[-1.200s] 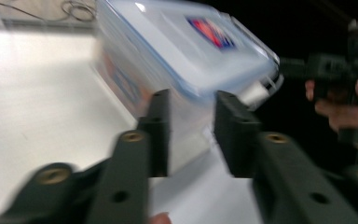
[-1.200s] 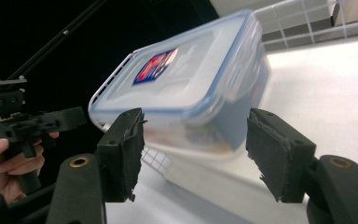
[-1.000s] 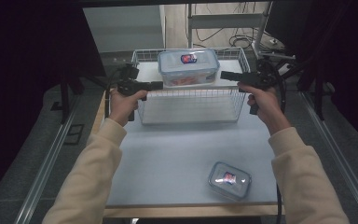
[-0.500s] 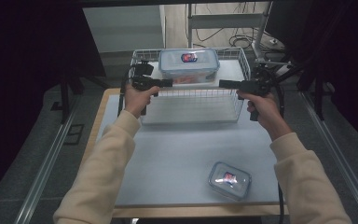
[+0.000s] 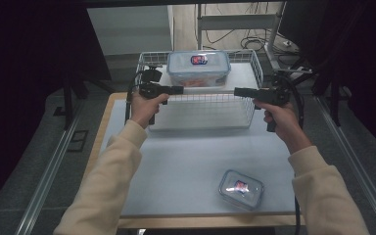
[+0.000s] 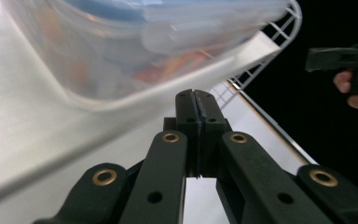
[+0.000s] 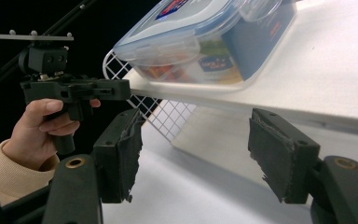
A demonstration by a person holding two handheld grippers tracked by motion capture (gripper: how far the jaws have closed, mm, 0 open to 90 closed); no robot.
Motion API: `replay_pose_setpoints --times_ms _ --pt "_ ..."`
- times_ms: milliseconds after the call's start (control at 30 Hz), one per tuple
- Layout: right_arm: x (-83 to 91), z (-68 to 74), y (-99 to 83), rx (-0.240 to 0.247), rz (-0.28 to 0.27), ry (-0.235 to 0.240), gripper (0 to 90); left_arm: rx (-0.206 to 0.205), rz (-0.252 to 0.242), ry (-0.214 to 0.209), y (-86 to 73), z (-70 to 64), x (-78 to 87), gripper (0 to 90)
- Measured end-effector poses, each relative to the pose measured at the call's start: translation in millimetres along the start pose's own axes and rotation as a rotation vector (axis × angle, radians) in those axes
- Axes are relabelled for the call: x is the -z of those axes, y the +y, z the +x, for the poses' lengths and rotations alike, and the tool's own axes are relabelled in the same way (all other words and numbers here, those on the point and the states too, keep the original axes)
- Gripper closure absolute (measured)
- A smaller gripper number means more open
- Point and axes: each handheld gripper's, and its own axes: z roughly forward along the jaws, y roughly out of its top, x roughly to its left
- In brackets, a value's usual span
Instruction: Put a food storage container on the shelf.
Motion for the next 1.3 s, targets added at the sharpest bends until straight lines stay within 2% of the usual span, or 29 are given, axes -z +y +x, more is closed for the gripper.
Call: replay_pose_setpoints --times_ms 167,267,500,633,767,933,1100,1133,1300 --pt "7.3 2.3 -12.3 0.011 -0.006 0.014 34.2 -0.013 -0.011 -0.025 -22.5 -6.2 13.4 90.0" --pt "7.9 0.4 -22.2 0.011 0.007 0.016 33.8 -0.041 -0.005 -0.016 -39.6 -9.3 16.6 90.0" --pt "8.5 -2.6 -47.3 0.018 0.033 0.023 33.3 -0.027 -0.009 -0.054 -75.7 -10.2 20.8 89.2" --pt "9.6 -5.3 -64.4 0.041 0.061 0.022 33.0 -0.012 -0.007 -0.078 -95.6 -8.7 19.9 87.8" --pt "13.8 -10.2 -82.4 0.044 0.070 0.031 33.0 0.000 -0.014 -0.075 -115.6 -9.0 21.0 84.9" --pt "21.0 -12.6 -108.4 0.050 0.088 0.007 32.7 -0.007 -0.029 -0.038 -140.4 -13.5 24.7 73.8" --pt "22.7 -14.4 -129.6 0.060 0.120 -0.014 32.3 -0.005 -0.011 -0.034 -158.8 -18.9 23.0 62.0" --pt "23.0 -15.1 -135.6 0.059 0.123 -0.014 32.1 -0.005 -0.007 -0.030 -161.1 -19.3 22.6 56.3" --pt "25.0 -15.1 -148.6 0.060 0.137 -0.018 31.5 -0.006 -0.002 -0.020 -175.2 -18.7 22.8 45.1"
